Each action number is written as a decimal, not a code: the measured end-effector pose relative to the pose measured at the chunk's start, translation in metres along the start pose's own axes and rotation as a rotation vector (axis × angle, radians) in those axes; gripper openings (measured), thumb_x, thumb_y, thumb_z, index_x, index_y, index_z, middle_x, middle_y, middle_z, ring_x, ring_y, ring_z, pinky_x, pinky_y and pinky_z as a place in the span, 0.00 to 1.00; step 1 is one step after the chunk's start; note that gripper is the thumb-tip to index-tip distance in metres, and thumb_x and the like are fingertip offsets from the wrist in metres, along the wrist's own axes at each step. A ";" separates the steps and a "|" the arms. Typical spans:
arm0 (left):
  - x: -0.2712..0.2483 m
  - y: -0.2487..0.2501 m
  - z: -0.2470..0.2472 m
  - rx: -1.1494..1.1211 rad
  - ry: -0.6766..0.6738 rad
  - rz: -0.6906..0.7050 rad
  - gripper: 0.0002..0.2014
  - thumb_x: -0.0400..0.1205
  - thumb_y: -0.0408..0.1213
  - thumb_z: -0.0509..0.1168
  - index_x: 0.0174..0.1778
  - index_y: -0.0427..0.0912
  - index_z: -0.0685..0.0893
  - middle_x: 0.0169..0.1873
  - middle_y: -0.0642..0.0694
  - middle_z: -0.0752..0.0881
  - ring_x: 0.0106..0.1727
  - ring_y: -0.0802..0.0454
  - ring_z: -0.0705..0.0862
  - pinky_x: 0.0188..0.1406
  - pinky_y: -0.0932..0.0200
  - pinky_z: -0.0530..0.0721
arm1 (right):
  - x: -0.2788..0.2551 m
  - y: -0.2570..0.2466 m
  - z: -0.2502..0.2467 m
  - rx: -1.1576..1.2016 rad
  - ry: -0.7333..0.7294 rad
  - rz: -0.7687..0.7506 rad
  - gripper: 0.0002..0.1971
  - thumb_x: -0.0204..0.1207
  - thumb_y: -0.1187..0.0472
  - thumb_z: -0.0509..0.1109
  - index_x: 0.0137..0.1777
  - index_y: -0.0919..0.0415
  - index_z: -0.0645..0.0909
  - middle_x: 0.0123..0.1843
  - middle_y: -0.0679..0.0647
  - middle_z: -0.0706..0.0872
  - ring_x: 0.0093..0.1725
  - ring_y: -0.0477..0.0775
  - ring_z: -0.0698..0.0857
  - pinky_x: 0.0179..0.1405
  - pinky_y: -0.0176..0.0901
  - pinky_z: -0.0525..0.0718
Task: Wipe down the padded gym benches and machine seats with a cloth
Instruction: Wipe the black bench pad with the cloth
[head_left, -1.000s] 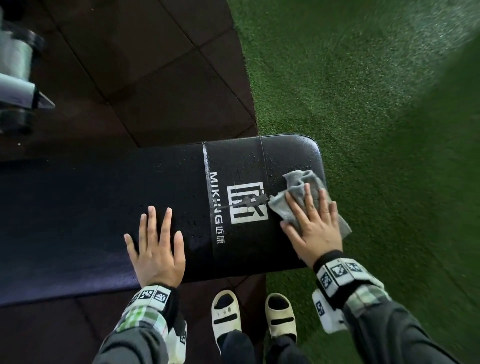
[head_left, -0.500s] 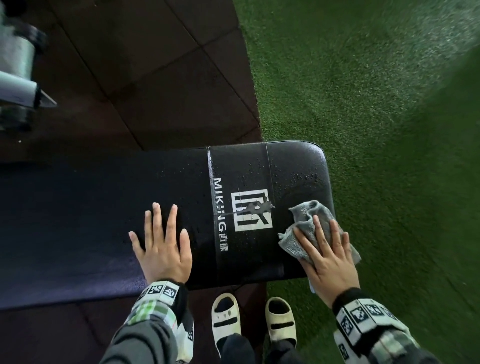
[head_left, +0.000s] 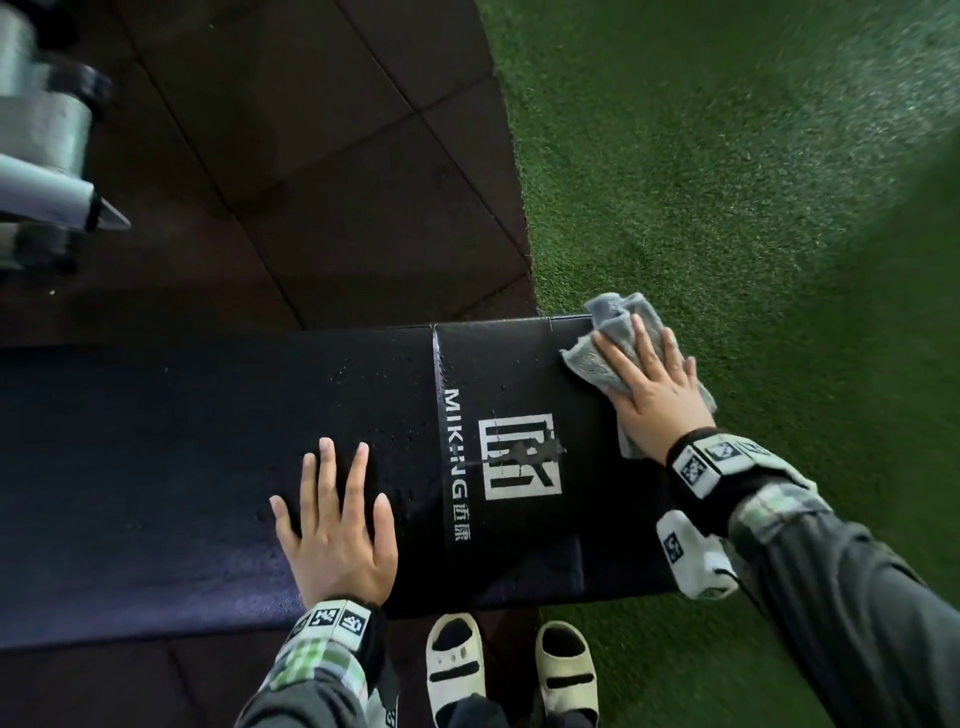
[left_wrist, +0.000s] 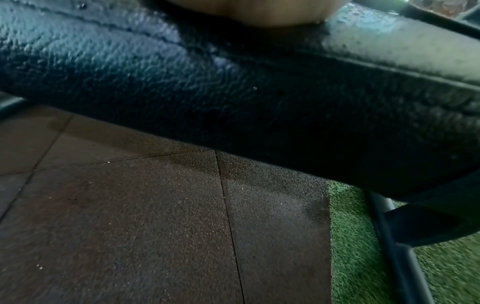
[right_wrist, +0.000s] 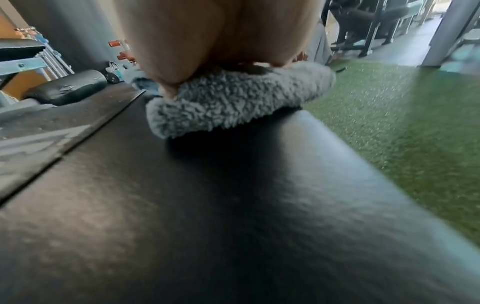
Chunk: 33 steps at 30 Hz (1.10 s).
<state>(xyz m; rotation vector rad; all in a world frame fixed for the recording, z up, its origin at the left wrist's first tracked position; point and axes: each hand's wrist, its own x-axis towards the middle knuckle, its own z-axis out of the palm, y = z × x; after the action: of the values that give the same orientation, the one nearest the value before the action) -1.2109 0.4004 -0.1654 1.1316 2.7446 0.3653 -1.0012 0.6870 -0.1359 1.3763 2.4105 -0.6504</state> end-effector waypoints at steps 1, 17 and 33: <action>0.001 0.000 0.000 0.001 -0.002 -0.001 0.28 0.84 0.50 0.51 0.82 0.52 0.68 0.85 0.46 0.62 0.86 0.45 0.59 0.82 0.33 0.48 | -0.006 0.006 0.003 0.045 0.011 0.026 0.29 0.82 0.45 0.52 0.72 0.25 0.35 0.80 0.39 0.31 0.82 0.58 0.35 0.80 0.63 0.42; 0.001 0.001 0.001 0.008 0.000 -0.008 0.28 0.83 0.50 0.51 0.82 0.51 0.69 0.85 0.46 0.62 0.85 0.45 0.60 0.82 0.33 0.49 | 0.016 -0.023 -0.013 -0.020 -0.069 -0.018 0.29 0.83 0.46 0.50 0.74 0.23 0.35 0.81 0.38 0.30 0.81 0.58 0.32 0.76 0.64 0.35; 0.001 0.000 0.002 0.019 0.008 -0.006 0.28 0.83 0.50 0.51 0.81 0.50 0.70 0.85 0.45 0.63 0.85 0.45 0.60 0.82 0.32 0.50 | 0.001 -0.048 -0.007 -0.062 -0.120 -0.093 0.29 0.83 0.43 0.47 0.72 0.23 0.30 0.75 0.34 0.23 0.80 0.55 0.28 0.74 0.66 0.31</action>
<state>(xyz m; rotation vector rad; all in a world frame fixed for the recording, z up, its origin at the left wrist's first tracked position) -1.2108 0.4016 -0.1672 1.1283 2.7639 0.3447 -1.0434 0.6704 -0.1195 1.1725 2.3893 -0.6560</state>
